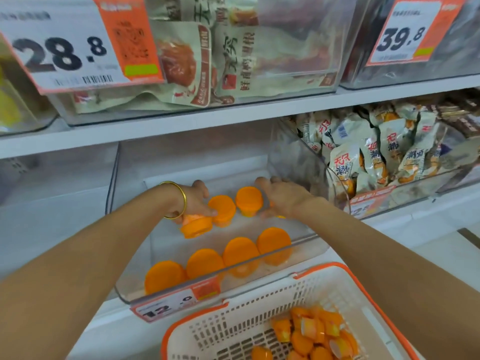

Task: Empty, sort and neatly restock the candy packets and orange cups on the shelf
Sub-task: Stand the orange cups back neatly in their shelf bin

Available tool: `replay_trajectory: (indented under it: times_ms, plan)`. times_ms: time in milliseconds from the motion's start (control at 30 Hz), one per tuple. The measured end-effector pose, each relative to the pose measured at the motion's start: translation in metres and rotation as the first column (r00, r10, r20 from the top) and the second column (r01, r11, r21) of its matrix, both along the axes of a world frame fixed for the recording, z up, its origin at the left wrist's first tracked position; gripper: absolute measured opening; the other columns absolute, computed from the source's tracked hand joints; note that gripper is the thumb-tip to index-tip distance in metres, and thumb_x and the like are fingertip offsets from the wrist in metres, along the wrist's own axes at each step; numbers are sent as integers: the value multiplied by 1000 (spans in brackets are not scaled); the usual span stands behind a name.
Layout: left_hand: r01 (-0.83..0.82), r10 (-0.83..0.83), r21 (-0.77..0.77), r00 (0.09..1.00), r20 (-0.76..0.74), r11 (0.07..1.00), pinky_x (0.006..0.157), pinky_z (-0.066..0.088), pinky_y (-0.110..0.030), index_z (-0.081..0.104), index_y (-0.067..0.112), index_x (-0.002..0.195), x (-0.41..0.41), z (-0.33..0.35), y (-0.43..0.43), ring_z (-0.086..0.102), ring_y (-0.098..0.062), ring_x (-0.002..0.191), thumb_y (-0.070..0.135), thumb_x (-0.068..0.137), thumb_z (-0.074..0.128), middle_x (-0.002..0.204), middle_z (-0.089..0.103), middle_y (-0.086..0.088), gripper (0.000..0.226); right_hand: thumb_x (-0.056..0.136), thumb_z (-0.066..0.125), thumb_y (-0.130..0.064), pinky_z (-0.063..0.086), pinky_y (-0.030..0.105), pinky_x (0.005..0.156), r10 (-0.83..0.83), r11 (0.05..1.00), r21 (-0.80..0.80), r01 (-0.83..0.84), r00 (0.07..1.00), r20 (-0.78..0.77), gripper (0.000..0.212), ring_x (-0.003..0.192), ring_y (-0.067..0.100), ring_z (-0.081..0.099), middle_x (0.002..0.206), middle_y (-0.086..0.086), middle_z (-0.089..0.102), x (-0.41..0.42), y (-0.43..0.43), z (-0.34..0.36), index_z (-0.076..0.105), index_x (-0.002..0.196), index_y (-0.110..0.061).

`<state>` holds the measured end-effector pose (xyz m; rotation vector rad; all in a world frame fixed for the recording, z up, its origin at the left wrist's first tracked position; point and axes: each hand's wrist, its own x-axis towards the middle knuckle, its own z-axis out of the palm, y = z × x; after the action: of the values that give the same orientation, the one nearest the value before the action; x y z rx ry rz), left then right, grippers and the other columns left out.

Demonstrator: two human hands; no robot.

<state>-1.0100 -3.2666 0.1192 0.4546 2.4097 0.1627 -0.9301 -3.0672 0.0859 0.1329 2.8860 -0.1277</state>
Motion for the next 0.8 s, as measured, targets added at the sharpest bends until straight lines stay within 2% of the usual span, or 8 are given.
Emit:
replay_trajectory:
  times_ms: [100,200,300,367,433,600,700,800]
  plan:
    - [-154,152,33,986,63,987,41,40,-25,47,3,98,-8,-6,-4,46,-21,53,33,93,55,74,45,-13,32,78,74,-41,35,47,105,6,997,-73,-1,998,60,104,135,38,25,143,16,28,3,-2,4,3,151,-19]
    - [-296,280,48,936,214,954,38,39,-20,49,5,74,-16,-11,-8,39,-16,52,17,95,54,57,45,-7,25,79,74,-27,33,44,109,14,996,-90,-2,990,137,109,141,35,19,154,11,16,4,-3,8,-7,151,-24]
    - [-198,201,-37,973,115,980,46,48,-18,59,1,93,-19,-13,-10,57,-17,66,6,94,52,77,60,-9,8,82,71,-15,40,43,104,19,992,-127,1,988,153,105,137,34,30,156,10,14,0,-3,9,-6,151,-30]
    - [-152,152,-4,988,13,988,55,52,-22,57,-2,114,-21,-12,-10,62,-21,81,10,93,56,98,61,-11,24,82,72,-14,40,42,103,14,988,-155,8,990,139,105,137,33,32,157,10,15,-2,-3,10,-5,151,-32]
    - [-114,116,53,992,-52,992,58,53,-26,56,-1,115,-18,-3,-9,62,-25,89,25,92,59,102,57,-12,35,81,74,-19,37,41,106,17,990,-143,3,990,138,105,139,32,29,157,10,15,-3,-3,10,-4,151,-31]
    - [168,-167,1,978,127,986,85,52,-31,39,20,114,0,9,-13,52,-22,111,45,74,74,121,45,-3,58,81,74,-32,39,45,105,-40,997,-62,50,987,155,103,137,36,32,154,12,22,-6,-5,13,-1,152,-26]
    - [280,-280,-56,960,14,958,95,47,-38,32,20,116,5,3,-16,49,-22,112,41,68,80,119,43,-2,71,81,73,-35,39,43,105,-36,997,-66,46,988,148,101,136,35,33,152,12,28,-8,-8,12,2,152,-25]
    - [285,-284,-70,958,23,956,89,50,-35,28,16,128,0,3,-17,56,-21,102,35,72,79,113,46,-2,78,84,70,-29,40,40,104,-29,995,-86,41,990,138,95,135,34,36,151,13,31,-8,-9,11,5,152,-26]
